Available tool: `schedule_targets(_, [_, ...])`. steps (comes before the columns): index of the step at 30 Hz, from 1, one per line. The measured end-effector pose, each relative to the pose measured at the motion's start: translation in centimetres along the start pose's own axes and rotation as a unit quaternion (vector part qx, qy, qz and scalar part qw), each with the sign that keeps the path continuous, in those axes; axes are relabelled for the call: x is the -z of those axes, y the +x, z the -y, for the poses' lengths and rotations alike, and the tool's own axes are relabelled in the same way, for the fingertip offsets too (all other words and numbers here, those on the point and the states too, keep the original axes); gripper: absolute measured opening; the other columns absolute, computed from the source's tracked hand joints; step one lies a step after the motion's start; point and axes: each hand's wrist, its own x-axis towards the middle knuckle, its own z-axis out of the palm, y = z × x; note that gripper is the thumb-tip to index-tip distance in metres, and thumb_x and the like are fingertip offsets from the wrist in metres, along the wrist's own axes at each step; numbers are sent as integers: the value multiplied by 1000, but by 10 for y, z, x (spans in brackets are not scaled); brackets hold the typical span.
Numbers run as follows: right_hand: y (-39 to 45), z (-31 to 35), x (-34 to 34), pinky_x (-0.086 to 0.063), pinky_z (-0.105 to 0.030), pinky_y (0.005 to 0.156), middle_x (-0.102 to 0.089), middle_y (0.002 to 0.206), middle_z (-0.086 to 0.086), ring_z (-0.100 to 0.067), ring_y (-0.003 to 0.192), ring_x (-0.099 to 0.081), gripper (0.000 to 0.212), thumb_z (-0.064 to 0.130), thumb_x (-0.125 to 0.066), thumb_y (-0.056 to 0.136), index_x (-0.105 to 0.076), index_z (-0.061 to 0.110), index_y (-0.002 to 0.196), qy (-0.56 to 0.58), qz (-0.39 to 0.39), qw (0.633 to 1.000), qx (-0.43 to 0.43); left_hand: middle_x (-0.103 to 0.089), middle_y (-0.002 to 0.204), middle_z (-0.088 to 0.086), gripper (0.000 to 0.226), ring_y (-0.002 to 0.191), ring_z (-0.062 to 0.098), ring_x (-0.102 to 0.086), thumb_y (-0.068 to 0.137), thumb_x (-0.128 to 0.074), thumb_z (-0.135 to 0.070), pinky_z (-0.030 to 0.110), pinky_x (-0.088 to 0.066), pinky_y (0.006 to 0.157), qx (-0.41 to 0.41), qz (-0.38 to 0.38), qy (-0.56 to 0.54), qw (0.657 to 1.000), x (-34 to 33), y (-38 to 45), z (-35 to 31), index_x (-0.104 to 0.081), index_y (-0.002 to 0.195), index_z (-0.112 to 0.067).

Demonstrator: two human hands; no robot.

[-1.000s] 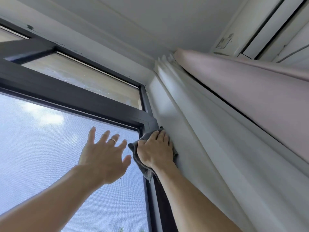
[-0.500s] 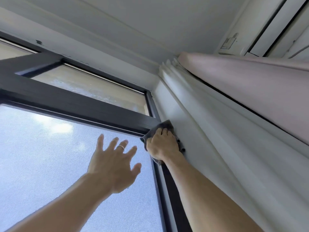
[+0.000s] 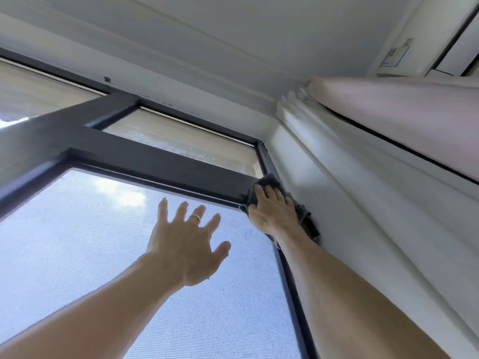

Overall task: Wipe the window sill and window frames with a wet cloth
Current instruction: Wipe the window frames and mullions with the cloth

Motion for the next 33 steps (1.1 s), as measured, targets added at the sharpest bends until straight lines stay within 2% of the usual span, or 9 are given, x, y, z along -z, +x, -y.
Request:
schedule_targets(4, [1,-12,-2,-6,-52,120,-12,164,-8,-29,150,-10,64,46,-27,99,-12,21,157,-10,-31,991,-126,0,165,0,70,151,28,4,93,-6,-68,62,12,114,-13,-14,7,1000,3,-5,2,5,154,-36])
schedule_targets(9, [2,37,-13,0,-45,123,-2,166,-3,-23,152,0,61,39,-28,101,-7,25,157,48,-63,997,25,-1,165,-1,70,151,25,6,93,-8,-68,59,10,116,3,-18,22,1000,4,-25,25,2,154,-36])
schedule_targets(11, [3,30,-16,-1,-44,123,-5,166,-3,-23,152,-2,61,40,-27,100,-9,26,157,41,-72,996,23,-3,165,-1,69,151,24,4,94,-8,-68,59,9,116,8,-7,18,1000,5,-27,31,0,155,-36])
schedule_targets(14, [0,33,-16,-4,-47,122,-9,165,-8,-28,151,-5,61,39,-26,100,-14,21,157,33,-89,994,-52,-4,164,-2,68,151,23,3,94,-7,-68,58,9,117,5,-4,8,1000,8,-28,37,-2,154,-37])
schedule_targets(19, [4,66,-11,1,-46,123,-4,165,-4,-26,152,2,60,34,-30,101,-11,25,157,102,-67,991,58,-7,164,-3,69,151,20,1,93,-8,-69,55,6,118,29,-15,8,999,13,-27,54,-4,154,-38])
schedule_targets(24, [0,47,-9,5,-52,121,3,164,-15,-41,149,8,70,46,-29,102,-2,12,157,58,-28,993,-102,-8,164,-4,77,151,20,2,88,-11,-77,55,6,118,35,-2,17,999,9,-32,76,-7,154,-38])
schedule_targets(29, [10,90,-9,9,-45,121,7,165,0,-25,151,12,61,34,-25,101,-1,27,157,106,-18,992,69,-5,164,0,92,151,28,0,75,-15,-90,57,6,118,37,35,16,999,12,-28,90,-2,153,-43])
schedule_targets(31, [10,80,-12,7,-45,122,4,166,1,-24,151,9,61,37,-24,100,-3,30,157,100,-39,993,37,-1,165,1,91,151,30,3,76,-15,-90,57,5,118,30,33,0,999,8,-29,90,0,153,-43])
schedule_targets(33, [9,71,-15,5,-47,122,1,166,-3,-29,151,8,62,39,-23,99,-5,27,157,100,-59,992,-58,1,165,0,90,151,29,7,77,-15,-89,57,5,118,22,32,-14,999,5,-31,93,1,153,-44])
